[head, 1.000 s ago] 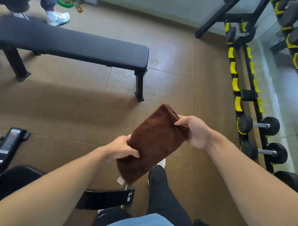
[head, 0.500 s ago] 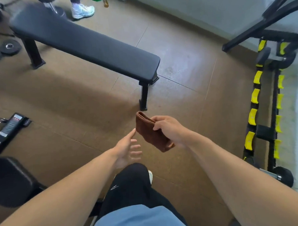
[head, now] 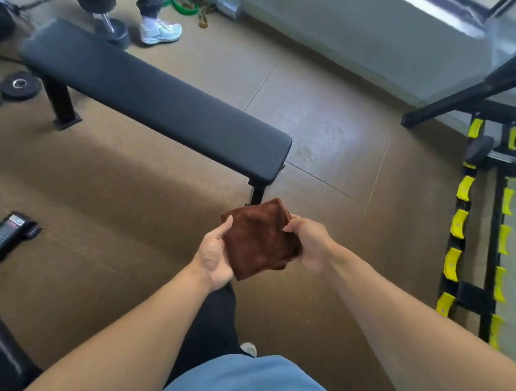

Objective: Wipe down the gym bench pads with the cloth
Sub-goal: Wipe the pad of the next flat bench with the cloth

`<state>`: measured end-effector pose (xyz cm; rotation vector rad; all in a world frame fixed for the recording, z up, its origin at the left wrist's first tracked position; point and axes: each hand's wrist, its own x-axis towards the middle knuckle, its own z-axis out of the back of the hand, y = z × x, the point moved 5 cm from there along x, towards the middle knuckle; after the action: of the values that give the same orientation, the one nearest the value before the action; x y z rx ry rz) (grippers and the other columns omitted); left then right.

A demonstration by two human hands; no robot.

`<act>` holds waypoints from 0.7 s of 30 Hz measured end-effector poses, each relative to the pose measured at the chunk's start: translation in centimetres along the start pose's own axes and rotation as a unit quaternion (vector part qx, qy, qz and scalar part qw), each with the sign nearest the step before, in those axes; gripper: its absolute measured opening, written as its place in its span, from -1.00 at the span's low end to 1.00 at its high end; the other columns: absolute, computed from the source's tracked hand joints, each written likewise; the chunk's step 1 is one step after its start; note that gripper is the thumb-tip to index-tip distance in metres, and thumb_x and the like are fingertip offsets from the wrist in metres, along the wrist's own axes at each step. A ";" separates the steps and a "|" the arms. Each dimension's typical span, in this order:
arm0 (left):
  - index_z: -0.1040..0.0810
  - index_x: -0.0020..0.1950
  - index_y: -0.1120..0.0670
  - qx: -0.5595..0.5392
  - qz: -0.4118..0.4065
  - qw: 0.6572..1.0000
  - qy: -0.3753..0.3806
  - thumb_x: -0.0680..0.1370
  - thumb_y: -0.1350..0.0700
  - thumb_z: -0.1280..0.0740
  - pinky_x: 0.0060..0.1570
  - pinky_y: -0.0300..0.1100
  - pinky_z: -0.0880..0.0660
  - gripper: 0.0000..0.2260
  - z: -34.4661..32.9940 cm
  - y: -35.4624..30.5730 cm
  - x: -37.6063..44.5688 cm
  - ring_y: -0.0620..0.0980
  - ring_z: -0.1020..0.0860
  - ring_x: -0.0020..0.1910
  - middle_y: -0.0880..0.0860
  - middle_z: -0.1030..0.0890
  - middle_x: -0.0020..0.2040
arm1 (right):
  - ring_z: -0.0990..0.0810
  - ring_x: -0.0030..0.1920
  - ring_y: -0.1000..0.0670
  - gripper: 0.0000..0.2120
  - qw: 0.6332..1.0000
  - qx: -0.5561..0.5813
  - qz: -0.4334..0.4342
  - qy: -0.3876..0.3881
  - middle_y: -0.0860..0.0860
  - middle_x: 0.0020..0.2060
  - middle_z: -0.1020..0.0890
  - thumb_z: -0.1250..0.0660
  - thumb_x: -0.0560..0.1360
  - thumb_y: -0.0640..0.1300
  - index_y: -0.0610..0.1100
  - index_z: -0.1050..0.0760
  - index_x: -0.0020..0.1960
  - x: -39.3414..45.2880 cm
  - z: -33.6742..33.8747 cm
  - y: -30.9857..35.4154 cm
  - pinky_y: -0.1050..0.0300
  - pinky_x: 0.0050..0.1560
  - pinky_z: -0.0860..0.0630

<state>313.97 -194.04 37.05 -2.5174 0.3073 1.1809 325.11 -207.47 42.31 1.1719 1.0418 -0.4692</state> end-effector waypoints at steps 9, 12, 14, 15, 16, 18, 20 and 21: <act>-0.55 0.33 0.02 0.216 -0.041 0.972 -0.078 0.59 0.09 -0.42 0.18 0.24 -0.58 -0.69 -3.6 -13.7 9.3 0.18 -0.67 0.13 0.11 -0.71 0.14 | -0.60 0.30 -0.09 -0.39 0.989 0.034 -0.108 0.095 0.00 0.29 -0.65 -0.27 0.52 0.43 0.09 -0.48 0.43 11.2 -4.4 4.1 -0.18 0.39 -0.43; -0.57 0.29 0.01 0.233 -0.016 0.971 -0.045 0.58 0.13 -0.42 0.21 0.23 -0.56 -0.72 -5.5 -17.0 12.1 0.18 -0.66 0.16 0.12 -0.70 0.16 | -0.63 0.29 -0.12 -0.45 0.976 0.147 -0.116 0.113 -0.04 0.22 -0.71 -0.27 0.55 0.36 0.04 -0.55 0.38 14.3 -5.6 6.3 -0.14 0.45 -0.39; -0.56 0.30 0.01 0.247 -0.010 0.969 -0.032 0.57 0.14 -0.44 0.21 0.23 -0.55 -0.69 -6.4 -18.8 14.5 0.18 -0.65 0.18 0.11 -0.69 0.18 | -0.61 0.32 -0.18 -0.46 0.965 0.198 -0.125 0.114 -0.10 0.26 -0.69 -0.33 0.55 0.28 -0.01 -0.55 0.40 16.4 -5.8 7.5 -0.18 0.45 -0.37; -0.57 0.30 0.01 0.263 -0.018 0.964 -0.039 0.57 0.15 -0.44 0.21 0.21 -0.57 -0.70 -6.6 -19.7 15.8 0.16 -0.65 0.18 0.10 -0.69 0.18 | -0.61 0.33 -0.21 -0.47 0.960 0.224 -0.125 0.109 -0.12 0.28 -0.68 -0.36 0.55 0.23 -0.02 -0.53 0.42 17.8 -5.8 8.0 -0.23 0.42 -0.41; -0.57 0.28 0.00 0.286 -0.035 0.956 -0.060 0.57 0.17 -0.44 0.20 0.18 -0.58 -0.71 -6.7 -20.7 17.0 0.13 -0.66 0.17 0.08 -0.70 0.18 | -0.62 0.32 -0.24 -0.50 0.953 0.257 -0.124 0.104 -0.15 0.28 -0.67 -0.37 0.57 0.16 -0.04 -0.52 0.43 19.1 -5.6 8.7 -0.27 0.37 -0.47; -0.57 0.25 -0.03 0.383 -0.088 0.911 -0.125 0.58 0.19 -0.44 0.22 0.06 -0.57 -0.73 -6.5 -22.9 19.7 0.04 -0.65 0.16 0.02 -0.69 0.17 | -0.65 0.27 -0.22 -0.58 0.942 0.301 -0.121 0.086 -0.17 0.25 -0.68 -0.37 0.61 0.05 -0.08 -0.51 0.41 21.7 -5.5 10.1 -0.22 0.18 -0.61; -0.54 0.25 -0.06 0.498 -0.128 0.838 -0.182 0.58 0.19 -0.42 0.23 -0.09 -0.51 -0.71 -6.5 -24.9 22.3 -0.02 -0.61 0.17 -0.05 -0.66 0.17 | -0.71 0.17 -0.13 -0.65 0.951 0.287 -0.103 0.052 -0.13 0.15 -0.73 -0.38 0.62 -0.02 -0.12 -0.54 0.36 24.4 -5.5 11.7 -0.04 -0.05 -0.68; -0.53 0.25 -0.08 0.534 -0.132 0.810 -0.202 0.59 0.20 -0.40 0.21 -0.12 -0.48 -0.71 -6.5 -25.6 23.6 -0.02 -0.59 0.17 -0.06 -0.64 0.16 | -0.73 0.11 -0.09 -0.67 0.960 0.265 -0.081 0.029 -0.11 0.12 -0.75 -0.39 0.61 -0.06 -0.15 -0.56 0.34 26.0 -5.4 12.4 0.05 -0.13 -0.68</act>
<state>341.97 -174.24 28.17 -1.2454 0.3529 0.9748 344.87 -192.81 26.47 1.5847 1.1007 -0.8862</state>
